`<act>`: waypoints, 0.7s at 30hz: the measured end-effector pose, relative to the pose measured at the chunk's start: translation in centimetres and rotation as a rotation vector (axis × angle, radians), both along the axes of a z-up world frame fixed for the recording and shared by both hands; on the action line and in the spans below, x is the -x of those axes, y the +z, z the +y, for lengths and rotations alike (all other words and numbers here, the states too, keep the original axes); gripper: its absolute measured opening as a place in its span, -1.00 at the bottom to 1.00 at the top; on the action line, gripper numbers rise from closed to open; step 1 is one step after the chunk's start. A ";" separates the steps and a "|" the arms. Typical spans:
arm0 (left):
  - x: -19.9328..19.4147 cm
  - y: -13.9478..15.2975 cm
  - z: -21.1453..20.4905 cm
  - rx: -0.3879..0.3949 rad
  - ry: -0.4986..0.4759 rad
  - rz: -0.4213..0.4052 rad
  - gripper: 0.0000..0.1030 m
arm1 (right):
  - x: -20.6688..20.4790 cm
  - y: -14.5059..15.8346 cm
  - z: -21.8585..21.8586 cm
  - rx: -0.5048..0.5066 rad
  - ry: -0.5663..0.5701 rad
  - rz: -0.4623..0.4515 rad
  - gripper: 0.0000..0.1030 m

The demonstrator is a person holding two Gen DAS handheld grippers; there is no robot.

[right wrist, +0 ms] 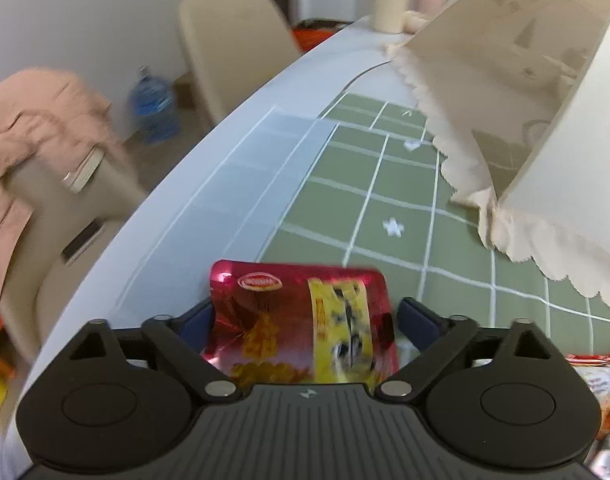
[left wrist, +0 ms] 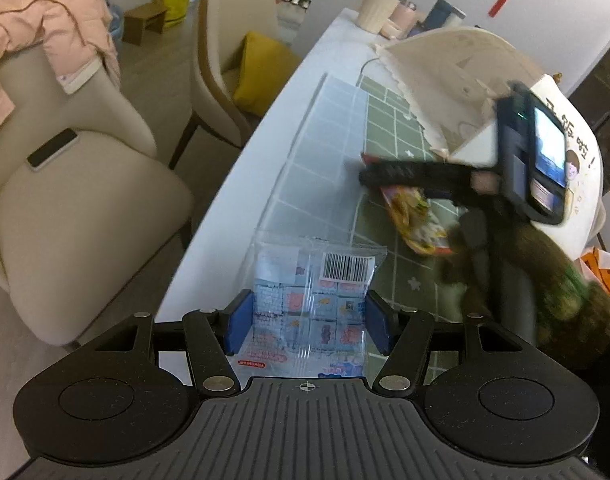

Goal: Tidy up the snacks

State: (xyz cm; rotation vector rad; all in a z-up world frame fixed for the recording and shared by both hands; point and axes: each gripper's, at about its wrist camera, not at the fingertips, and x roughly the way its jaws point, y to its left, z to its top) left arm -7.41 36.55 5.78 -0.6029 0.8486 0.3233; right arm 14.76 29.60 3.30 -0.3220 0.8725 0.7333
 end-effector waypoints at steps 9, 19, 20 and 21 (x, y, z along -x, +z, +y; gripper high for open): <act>-3.1 0.2 -5.6 0.056 -0.161 -0.030 0.25 | 6.4 2.8 -14.7 -0.079 0.050 0.159 0.22; -5.0 0.5 -14.6 0.083 -0.337 -0.025 0.25 | 12.3 5.9 -29.2 -0.110 -0.161 0.030 0.20; -5.2 0.7 -15.6 0.083 -0.360 -0.023 0.25 | 12.5 6.0 -30.2 -0.108 -0.182 0.021 0.20; -5.2 0.8 -16.6 0.080 -0.382 -0.019 0.25 | 12.8 6.2 -31.5 -0.101 -0.208 0.009 0.20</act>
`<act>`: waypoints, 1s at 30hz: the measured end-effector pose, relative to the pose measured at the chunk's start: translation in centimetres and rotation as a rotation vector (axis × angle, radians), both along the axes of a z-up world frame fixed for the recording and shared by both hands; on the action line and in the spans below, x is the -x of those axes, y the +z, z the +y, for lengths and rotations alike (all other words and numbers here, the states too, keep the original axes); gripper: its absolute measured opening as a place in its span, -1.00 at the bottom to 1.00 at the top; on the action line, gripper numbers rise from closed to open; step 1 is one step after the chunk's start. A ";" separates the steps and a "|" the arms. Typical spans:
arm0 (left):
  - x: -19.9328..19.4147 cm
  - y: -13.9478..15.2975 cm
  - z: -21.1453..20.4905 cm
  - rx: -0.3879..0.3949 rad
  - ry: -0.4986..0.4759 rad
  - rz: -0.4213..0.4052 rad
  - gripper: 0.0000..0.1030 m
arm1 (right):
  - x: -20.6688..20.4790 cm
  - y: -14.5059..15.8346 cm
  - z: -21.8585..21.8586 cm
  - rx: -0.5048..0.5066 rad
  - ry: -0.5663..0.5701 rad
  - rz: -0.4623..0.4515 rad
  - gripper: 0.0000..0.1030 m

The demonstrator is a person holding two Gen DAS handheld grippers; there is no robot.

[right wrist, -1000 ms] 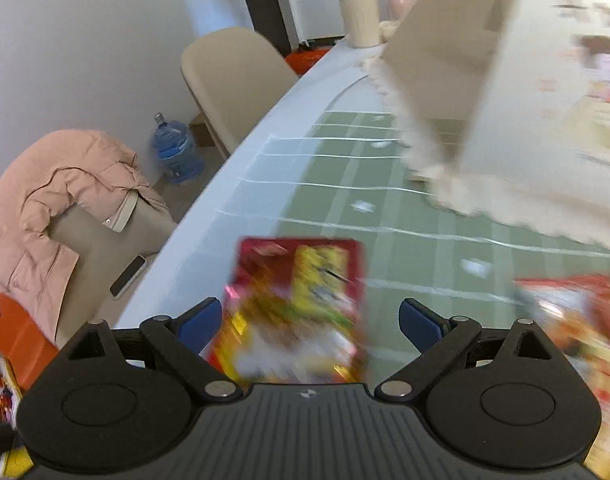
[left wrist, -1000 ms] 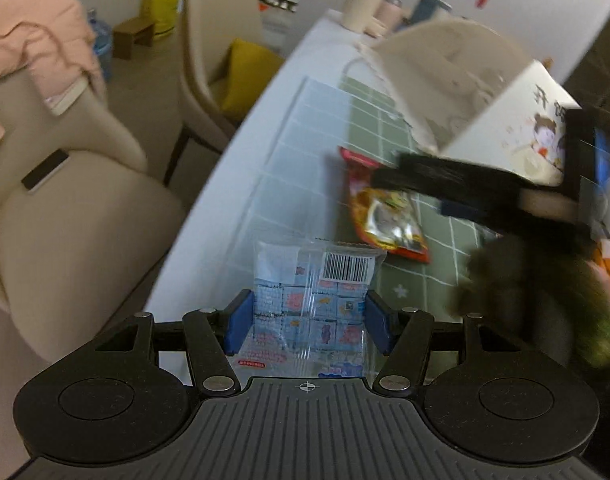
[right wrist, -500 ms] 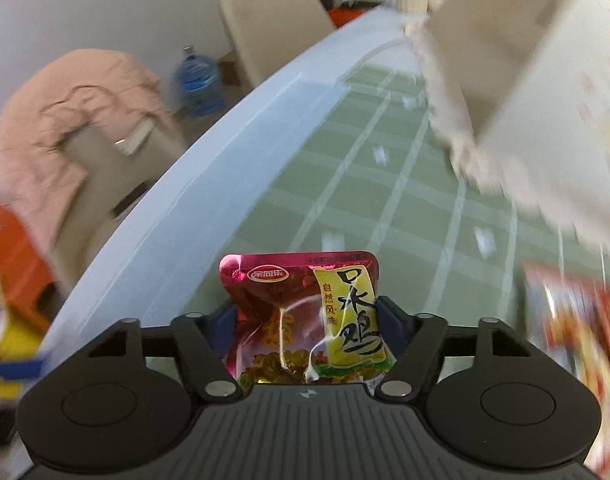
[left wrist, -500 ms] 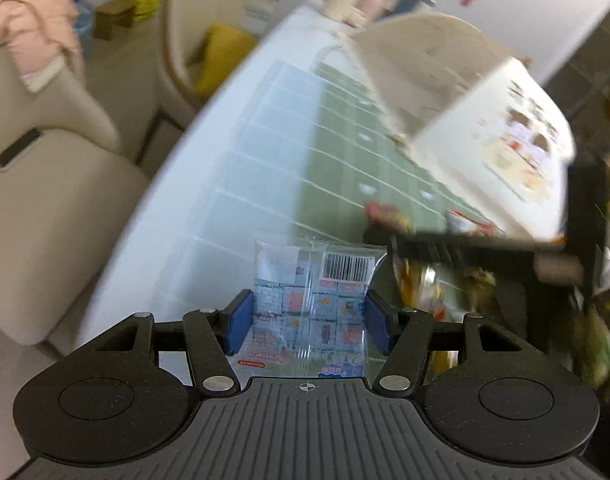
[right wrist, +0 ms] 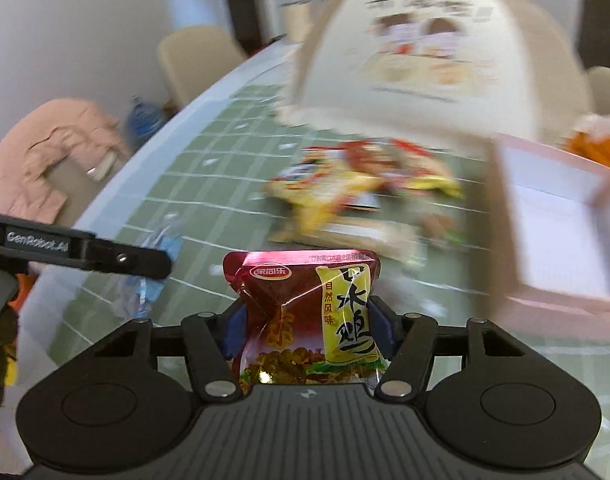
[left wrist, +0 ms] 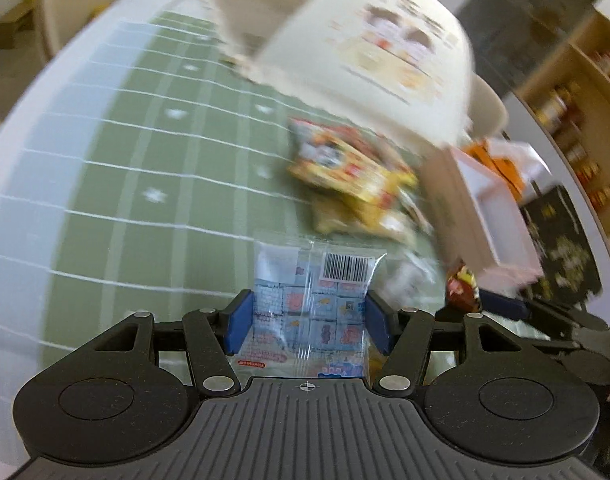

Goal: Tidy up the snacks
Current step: 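Drop the candy packet into the pink box with the left gripper while the right carries the red bag in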

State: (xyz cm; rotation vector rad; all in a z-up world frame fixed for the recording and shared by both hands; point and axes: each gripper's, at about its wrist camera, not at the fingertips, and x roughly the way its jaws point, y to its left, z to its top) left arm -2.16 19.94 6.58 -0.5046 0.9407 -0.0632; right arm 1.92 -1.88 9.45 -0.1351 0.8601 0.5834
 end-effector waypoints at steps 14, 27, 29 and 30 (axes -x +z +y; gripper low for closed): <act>-3.1 3.0 -16.3 0.007 -0.390 -0.083 0.25 | 3.7 3.5 -15.7 0.048 -0.325 -0.176 0.20; -18.4 5.2 -18.4 0.121 -0.149 -0.268 0.16 | 3.2 3.6 -19.3 0.002 -0.447 -0.168 0.21; -16.1 4.7 -17.6 0.093 -0.156 -0.238 0.16 | 2.1 4.1 -19.9 -0.001 -0.452 -0.167 0.21; -14.7 4.3 -17.4 0.081 -0.171 -0.228 0.16 | 1.5 4.5 -20.0 -0.011 -0.448 -0.171 0.21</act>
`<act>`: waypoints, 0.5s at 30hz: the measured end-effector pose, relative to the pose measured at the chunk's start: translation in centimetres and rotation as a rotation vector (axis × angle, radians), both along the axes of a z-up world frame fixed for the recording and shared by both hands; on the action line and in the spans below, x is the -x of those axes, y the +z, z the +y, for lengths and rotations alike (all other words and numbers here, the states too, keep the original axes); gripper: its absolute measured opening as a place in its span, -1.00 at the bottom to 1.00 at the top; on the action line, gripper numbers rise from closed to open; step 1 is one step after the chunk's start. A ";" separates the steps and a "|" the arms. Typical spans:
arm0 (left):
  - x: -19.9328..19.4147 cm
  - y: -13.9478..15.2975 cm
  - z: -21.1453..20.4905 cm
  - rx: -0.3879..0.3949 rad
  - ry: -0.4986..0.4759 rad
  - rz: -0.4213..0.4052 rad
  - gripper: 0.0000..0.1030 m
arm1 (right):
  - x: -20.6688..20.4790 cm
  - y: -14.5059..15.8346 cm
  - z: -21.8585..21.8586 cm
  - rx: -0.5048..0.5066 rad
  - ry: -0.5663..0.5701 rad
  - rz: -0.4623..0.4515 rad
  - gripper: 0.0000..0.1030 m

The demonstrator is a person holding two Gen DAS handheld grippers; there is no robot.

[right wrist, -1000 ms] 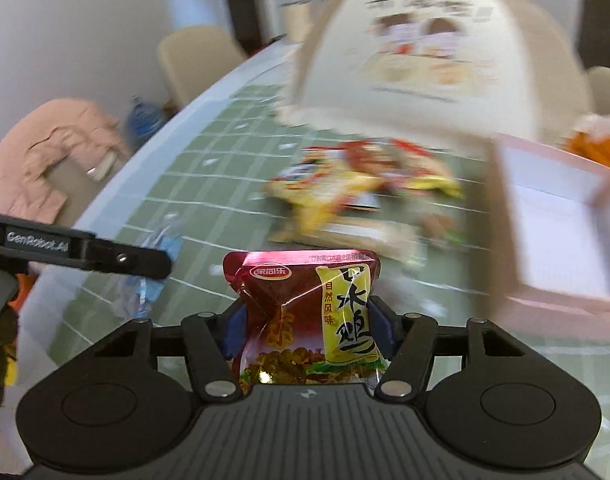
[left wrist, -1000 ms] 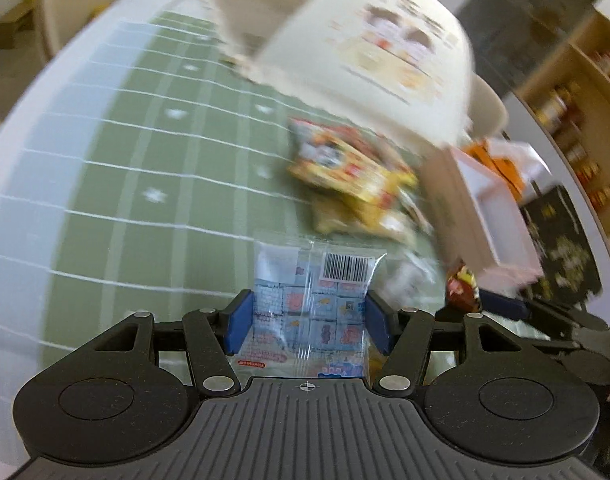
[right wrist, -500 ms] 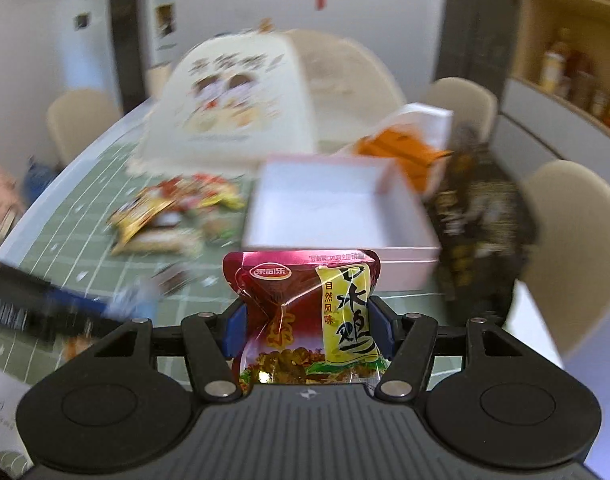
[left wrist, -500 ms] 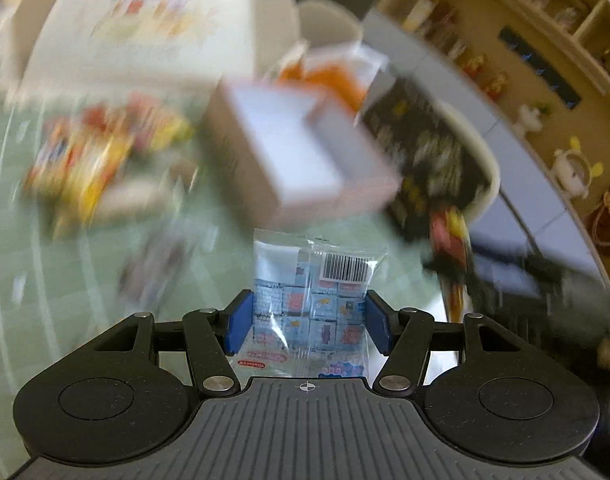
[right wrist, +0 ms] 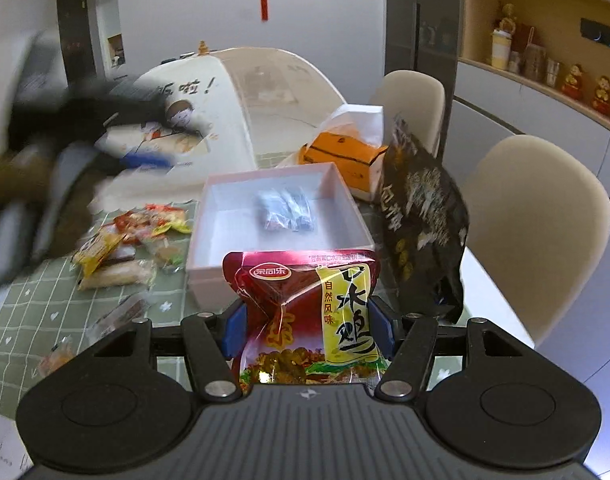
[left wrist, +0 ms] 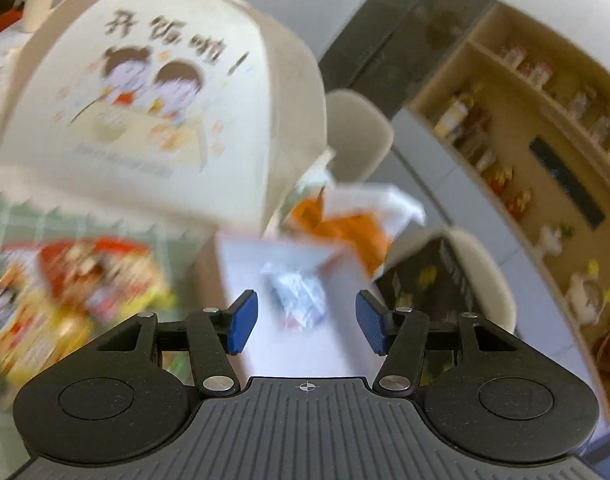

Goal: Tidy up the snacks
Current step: 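Drop the candy packet into the pink box with the left gripper while the right carries the red bag in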

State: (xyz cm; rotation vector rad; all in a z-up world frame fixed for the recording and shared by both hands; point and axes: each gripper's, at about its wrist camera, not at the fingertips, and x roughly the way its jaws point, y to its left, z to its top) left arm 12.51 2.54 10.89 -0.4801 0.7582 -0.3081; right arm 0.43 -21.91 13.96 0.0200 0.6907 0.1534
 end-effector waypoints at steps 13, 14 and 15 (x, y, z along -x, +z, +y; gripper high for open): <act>13.4 -4.1 4.3 -0.181 0.030 0.106 0.16 | -16.6 2.3 3.4 -0.148 0.063 0.065 0.37; 14.2 -4.1 5.2 -0.213 0.048 0.116 0.16 | -15.0 1.4 3.4 -0.145 0.078 0.053 0.37; 14.7 -4.4 5.9 -0.231 0.066 0.134 0.16 | -13.6 0.6 3.6 -0.128 0.093 0.041 0.37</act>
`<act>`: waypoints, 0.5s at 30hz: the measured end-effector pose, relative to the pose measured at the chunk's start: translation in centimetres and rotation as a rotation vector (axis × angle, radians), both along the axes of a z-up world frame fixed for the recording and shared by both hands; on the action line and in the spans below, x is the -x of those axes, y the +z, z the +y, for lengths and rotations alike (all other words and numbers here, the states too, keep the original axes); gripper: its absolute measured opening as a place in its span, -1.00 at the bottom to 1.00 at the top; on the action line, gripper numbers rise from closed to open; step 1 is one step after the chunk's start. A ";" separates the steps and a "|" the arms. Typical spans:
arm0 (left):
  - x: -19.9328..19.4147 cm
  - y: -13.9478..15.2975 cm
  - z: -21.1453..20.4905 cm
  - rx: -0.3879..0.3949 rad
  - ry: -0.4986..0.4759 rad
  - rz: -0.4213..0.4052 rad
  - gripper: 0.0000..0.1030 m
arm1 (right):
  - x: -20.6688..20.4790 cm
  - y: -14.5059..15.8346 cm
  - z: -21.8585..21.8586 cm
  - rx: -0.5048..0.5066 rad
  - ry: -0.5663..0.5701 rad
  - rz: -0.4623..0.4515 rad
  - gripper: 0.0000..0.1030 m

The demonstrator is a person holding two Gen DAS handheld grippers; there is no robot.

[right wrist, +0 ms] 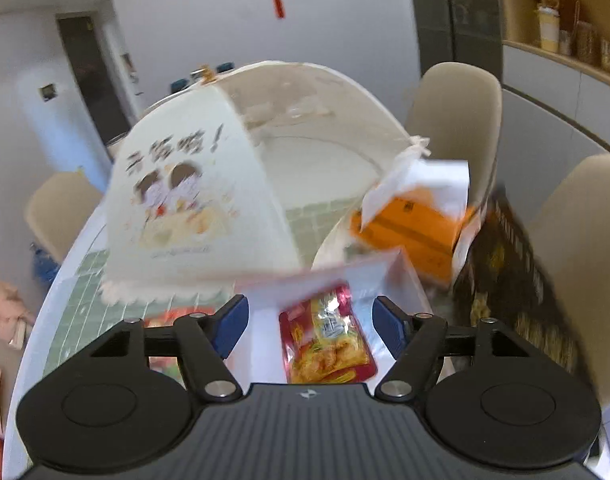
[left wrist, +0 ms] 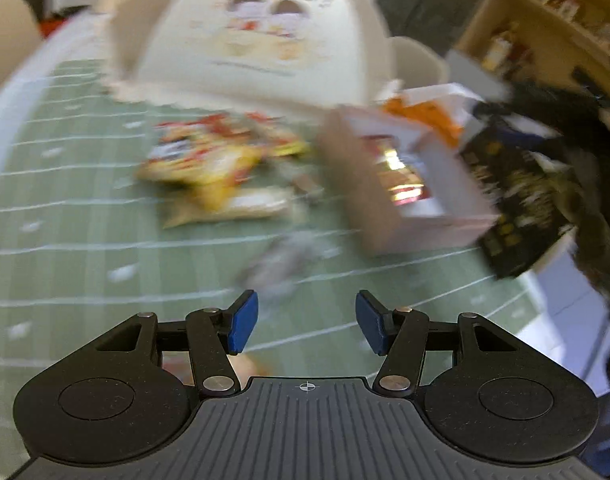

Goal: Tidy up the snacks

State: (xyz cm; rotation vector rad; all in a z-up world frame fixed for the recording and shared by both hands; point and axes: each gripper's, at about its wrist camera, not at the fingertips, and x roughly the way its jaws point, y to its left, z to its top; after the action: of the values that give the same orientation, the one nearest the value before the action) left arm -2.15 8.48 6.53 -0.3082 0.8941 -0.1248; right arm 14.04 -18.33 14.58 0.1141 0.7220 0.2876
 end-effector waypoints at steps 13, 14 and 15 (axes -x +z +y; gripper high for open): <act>2.8 -2.6 3.0 -0.040 0.020 0.129 0.16 | 4.2 -8.0 8.7 0.089 0.179 0.056 0.41; 3.0 -2.6 3.0 -0.047 0.014 0.129 0.16 | 3.7 -8.1 9.6 0.076 0.190 0.063 0.41; 3.2 -2.6 2.9 -0.050 0.013 0.132 0.16 | 3.3 -8.4 10.7 0.070 0.200 0.078 0.41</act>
State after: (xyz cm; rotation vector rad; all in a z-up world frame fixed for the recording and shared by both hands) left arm -5.32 11.41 3.88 -0.2775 1.0244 -0.0707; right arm 10.70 -7.67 6.16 -0.0140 0.8215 0.4501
